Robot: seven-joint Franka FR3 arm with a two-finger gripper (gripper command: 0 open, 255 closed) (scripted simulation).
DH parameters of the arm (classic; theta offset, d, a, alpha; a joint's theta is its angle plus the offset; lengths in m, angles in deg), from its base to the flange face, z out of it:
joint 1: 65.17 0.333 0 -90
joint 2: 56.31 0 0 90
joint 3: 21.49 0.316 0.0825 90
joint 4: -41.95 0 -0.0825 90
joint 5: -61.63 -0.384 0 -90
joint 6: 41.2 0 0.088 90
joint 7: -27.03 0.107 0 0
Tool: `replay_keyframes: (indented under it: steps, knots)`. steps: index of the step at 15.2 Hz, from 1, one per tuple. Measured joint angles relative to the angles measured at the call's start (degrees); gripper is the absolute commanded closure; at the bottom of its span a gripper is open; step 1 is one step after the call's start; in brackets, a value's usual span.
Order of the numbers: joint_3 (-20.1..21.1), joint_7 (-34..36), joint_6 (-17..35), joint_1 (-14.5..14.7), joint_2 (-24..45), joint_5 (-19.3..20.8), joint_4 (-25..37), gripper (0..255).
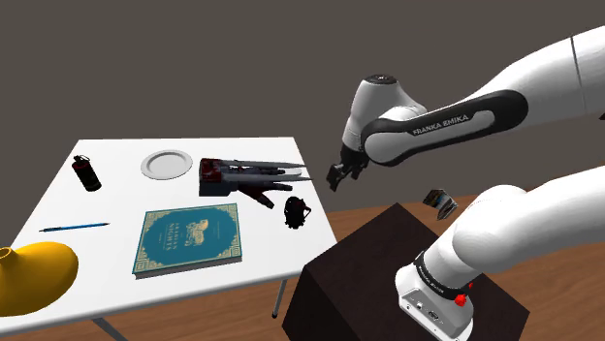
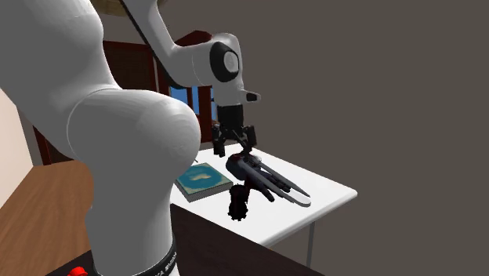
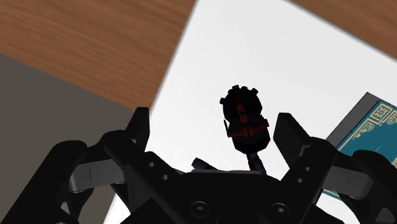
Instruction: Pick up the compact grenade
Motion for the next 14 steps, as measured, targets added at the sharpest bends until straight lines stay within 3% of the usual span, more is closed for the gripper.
replay_keyframes:
  steps: [4,7,11,14]
  knots:
    - [2.7,4.5,11.3,-1.1,10.4,2.0,0.7,0]
    - [4.9,9.9,19.2,-3.0,19.1,6.4,2.3,0]
    - [5.5,22.8,27.7,-4.3,31.2,19.7,6.6,0]
    - [1.2,33.6,31.8,-1.0,39.7,31.3,11.5,0]
